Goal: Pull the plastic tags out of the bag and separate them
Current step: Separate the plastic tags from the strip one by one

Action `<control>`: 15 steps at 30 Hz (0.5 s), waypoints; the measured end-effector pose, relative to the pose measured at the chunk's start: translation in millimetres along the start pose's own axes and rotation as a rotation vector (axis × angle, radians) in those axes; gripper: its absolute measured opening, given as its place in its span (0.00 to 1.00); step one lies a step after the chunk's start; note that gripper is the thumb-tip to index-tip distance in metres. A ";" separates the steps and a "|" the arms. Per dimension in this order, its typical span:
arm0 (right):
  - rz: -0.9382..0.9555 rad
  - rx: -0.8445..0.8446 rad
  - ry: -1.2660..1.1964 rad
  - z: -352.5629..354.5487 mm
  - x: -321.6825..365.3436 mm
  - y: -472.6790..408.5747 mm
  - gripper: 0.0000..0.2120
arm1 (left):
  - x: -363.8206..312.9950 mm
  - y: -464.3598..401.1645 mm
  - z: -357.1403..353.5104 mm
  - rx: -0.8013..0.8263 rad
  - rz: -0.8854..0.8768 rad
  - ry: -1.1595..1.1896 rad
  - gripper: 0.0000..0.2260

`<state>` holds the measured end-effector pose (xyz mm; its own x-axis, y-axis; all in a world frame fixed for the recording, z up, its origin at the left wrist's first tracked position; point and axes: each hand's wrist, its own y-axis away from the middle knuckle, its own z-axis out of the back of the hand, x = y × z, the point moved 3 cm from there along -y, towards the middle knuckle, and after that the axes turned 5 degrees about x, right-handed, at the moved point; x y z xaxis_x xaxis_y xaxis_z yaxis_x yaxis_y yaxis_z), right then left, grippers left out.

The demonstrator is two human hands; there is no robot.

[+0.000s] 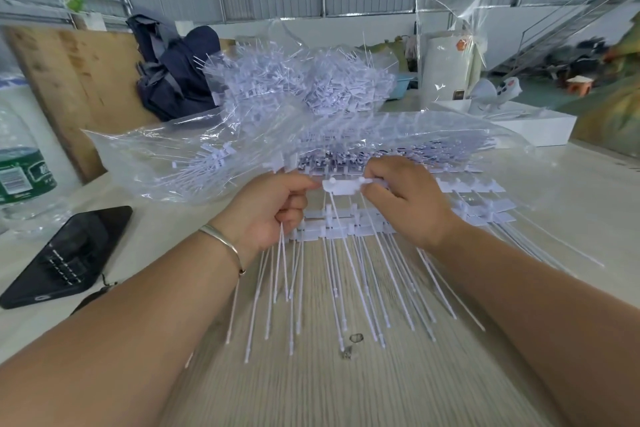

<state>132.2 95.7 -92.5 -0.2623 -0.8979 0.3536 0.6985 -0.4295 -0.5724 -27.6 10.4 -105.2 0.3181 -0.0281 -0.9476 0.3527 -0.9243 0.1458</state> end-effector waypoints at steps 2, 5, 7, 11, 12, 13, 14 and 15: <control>0.010 0.012 0.019 -1.2 -2.0 0.1 0.09 | 0.1 -0.3 0.5 0.017 0.046 0.034 0.13; 0.030 0.011 0.087 -1.9 -3.0 -0.4 0.09 | 3.3 0.1 -3.4 0.081 0.105 0.034 0.12; 0.026 0.004 0.151 -2.2 -2.2 -1.2 0.10 | 4.9 1.5 -7.2 0.124 0.113 -0.029 0.12; 0.015 0.008 0.180 -3.3 -2.4 -0.7 0.10 | 5.3 2.2 -9.5 0.153 0.077 -0.125 0.08; 0.010 0.008 0.187 -4.0 -3.0 -0.4 0.10 | 5.2 1.7 -8.6 0.137 0.070 -0.145 0.07; 0.002 0.001 0.197 -4.4 -4.1 -0.5 0.11 | 5.4 -0.1 -6.1 0.115 0.067 -0.155 0.09; -0.014 -0.011 0.206 -4.3 -5.6 -0.8 0.12 | 5.4 -1.1 -3.7 0.091 0.066 -0.155 0.11; -0.038 -0.029 0.205 -3.4 -7.5 -0.9 0.12 | 5.0 -2.0 -1.7 0.073 0.066 -0.150 0.10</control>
<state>131.3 102.5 -97.2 -0.4202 -0.8807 0.2185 0.6668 -0.4630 -0.5839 -25.2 12.7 -109.8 0.2016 -0.1409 -0.9693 0.2693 -0.9435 0.1931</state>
